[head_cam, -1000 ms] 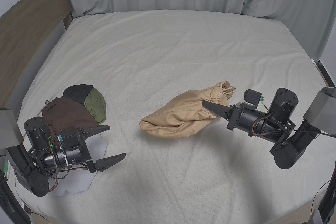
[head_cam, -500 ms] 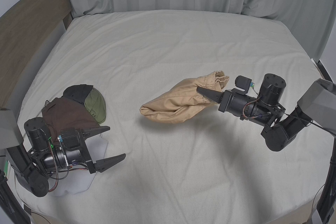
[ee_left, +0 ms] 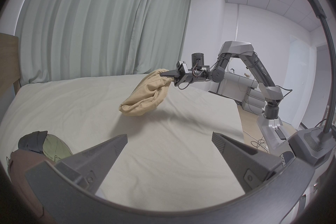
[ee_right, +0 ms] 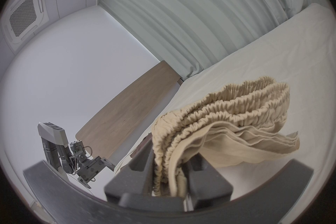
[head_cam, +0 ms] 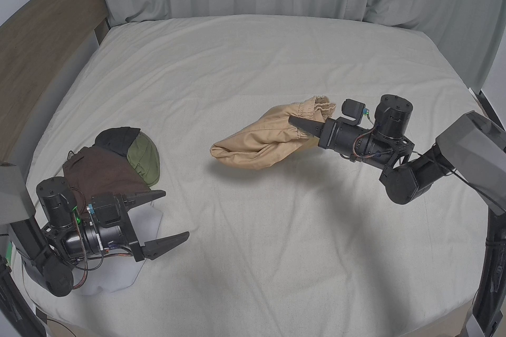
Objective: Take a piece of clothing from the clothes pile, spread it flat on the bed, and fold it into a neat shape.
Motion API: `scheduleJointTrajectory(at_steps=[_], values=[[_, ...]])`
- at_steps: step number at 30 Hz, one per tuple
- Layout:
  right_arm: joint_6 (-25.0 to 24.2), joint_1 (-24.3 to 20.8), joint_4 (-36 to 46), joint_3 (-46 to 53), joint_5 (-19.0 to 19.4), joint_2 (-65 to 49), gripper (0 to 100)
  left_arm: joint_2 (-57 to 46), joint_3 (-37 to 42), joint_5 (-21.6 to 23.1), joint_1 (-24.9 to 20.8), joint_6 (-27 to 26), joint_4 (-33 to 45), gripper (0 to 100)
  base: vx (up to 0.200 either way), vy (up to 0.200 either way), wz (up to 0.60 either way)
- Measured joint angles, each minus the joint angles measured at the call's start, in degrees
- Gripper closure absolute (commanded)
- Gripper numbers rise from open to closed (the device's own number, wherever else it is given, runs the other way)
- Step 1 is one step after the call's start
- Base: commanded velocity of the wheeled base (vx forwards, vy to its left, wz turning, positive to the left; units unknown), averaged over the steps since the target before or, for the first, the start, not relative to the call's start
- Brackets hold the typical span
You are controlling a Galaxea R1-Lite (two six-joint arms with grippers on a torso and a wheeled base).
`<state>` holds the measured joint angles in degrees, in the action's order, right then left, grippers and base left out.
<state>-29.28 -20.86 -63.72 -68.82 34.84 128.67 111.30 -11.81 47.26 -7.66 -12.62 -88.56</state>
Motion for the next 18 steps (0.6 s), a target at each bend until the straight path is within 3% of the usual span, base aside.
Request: scheduleJointTrajectory(at_steps=[18], values=[[-0.09,1.44,10.51,-14.07,0.05,4.13,100,-0.11,0.44,0.02,0.09,0.00,0.00,0,0.000,0.000,0.00]])
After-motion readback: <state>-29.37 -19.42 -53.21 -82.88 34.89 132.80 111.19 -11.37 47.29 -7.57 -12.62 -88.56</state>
